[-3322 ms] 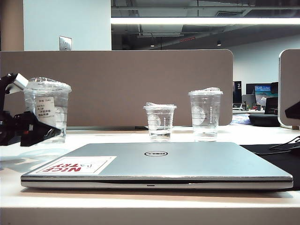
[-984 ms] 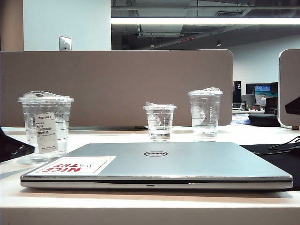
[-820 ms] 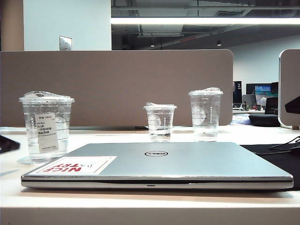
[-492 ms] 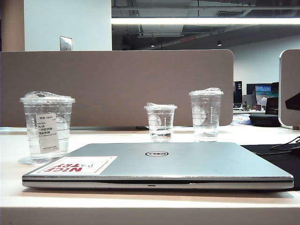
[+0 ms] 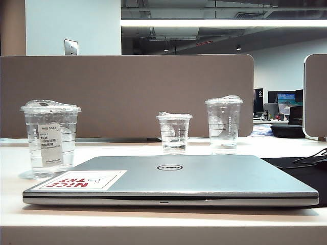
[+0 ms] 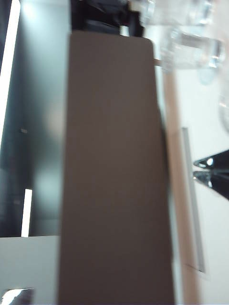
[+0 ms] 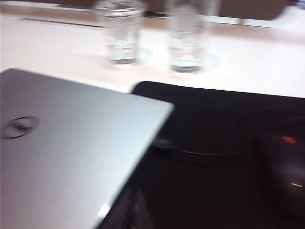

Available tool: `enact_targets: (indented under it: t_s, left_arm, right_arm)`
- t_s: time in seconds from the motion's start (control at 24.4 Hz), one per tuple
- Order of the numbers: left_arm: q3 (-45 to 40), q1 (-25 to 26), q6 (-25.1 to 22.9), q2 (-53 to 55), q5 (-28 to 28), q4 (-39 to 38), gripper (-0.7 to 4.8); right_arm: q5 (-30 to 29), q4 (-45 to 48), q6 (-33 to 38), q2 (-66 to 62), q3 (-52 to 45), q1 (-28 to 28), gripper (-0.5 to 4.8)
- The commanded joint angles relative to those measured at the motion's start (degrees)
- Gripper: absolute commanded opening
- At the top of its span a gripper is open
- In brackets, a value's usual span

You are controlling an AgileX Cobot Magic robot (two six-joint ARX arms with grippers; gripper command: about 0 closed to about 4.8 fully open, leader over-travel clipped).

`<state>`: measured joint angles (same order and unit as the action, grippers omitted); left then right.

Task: Pick up the coffee cup on the left and place it on the left side of the laptop.

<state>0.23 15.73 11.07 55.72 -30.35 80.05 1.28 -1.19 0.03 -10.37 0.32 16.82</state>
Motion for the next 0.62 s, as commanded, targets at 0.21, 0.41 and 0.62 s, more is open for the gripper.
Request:
enact_targets:
  t_s: [0.21, 0.41, 0.62]
  left_arm:
    - [0.2, -1.7, 5.9, -13.0, 1.8, -11.1, -0.06]
    - [1.0, -12.7, 3.8, -22.0, 15.1, -27.2, -0.06]
    - [3.1, -24.3, -6.5, -24.7, 27.9, -38.3, -0.05]
  right_arm:
    - [0.1, 1.0, -0.1, 1.9, -0.2, -15.3, -0.05]
    - [0.2, 1.0, -0.1, 6.5, -0.2, -20.4, -0.05]
    - [0.1, 1.0, -0.1, 9.5, -0.2, -20.1, -0.05]
